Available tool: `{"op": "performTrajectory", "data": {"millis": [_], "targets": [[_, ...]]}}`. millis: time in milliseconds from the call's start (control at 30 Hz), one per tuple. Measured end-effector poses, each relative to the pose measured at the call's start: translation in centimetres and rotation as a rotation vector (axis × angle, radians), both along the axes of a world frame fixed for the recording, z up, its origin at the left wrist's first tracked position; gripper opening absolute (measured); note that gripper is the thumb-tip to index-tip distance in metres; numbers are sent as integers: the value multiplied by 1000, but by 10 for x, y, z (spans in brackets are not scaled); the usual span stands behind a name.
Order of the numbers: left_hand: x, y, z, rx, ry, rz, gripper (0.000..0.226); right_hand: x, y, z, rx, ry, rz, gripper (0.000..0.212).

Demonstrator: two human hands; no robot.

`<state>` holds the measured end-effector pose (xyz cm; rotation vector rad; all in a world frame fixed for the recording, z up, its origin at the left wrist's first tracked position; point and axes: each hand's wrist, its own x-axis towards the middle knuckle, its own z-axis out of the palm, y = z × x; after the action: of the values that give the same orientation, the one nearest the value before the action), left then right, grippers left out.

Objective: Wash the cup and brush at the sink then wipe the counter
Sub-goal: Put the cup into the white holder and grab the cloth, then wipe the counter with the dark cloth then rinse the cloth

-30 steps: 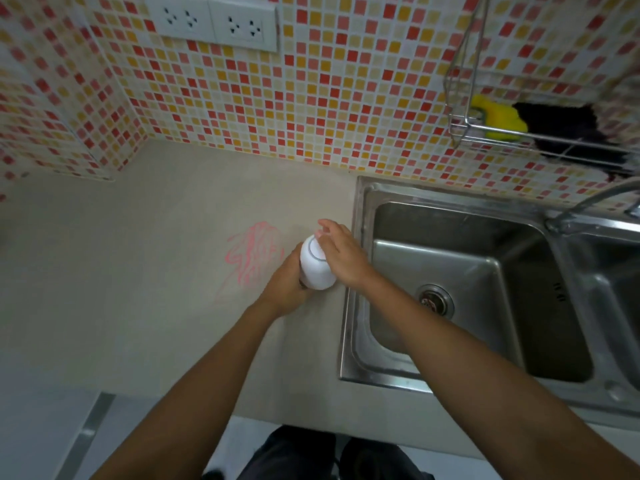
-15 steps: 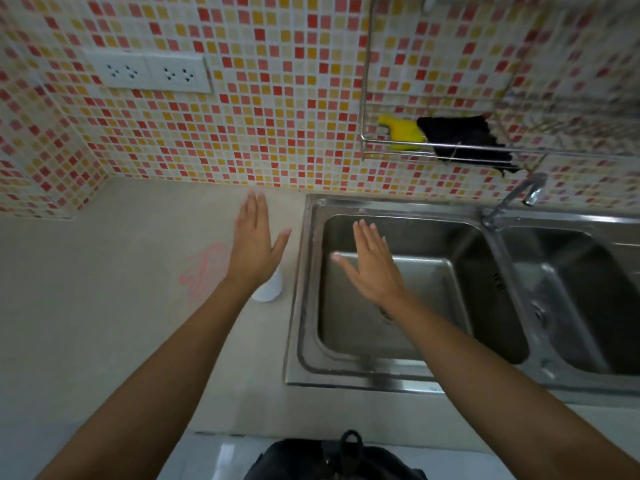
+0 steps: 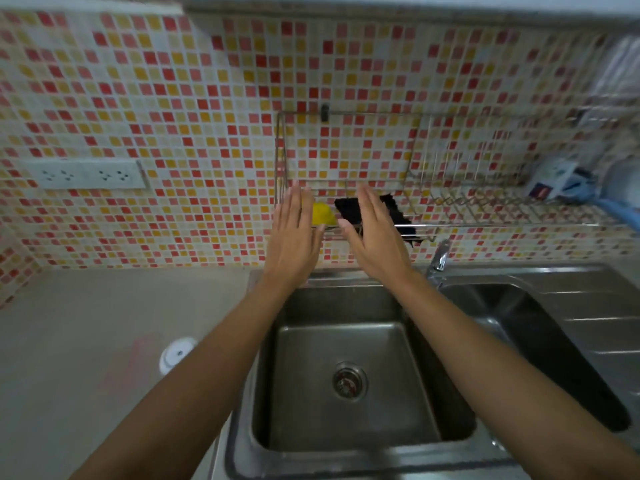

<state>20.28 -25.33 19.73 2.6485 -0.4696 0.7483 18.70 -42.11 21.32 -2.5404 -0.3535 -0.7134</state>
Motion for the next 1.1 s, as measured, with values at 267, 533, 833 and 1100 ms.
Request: {"op": "performTrajectory", "data": {"millis": [267, 533, 833, 1100], "targets": [[49, -15, 1, 219, 122, 115, 60, 97, -39, 13, -14, 519, -186, 92], [47, -18, 1, 244, 138, 137, 63, 115, -43, 9, -128, 709, -123, 69], [47, -18, -1, 272, 153, 150, 69, 120, -39, 5, -208, 528, -270, 32], [27, -9, 4, 210, 208, 63, 62, 95, -32, 19, 49, 197, -266, 29]]}}
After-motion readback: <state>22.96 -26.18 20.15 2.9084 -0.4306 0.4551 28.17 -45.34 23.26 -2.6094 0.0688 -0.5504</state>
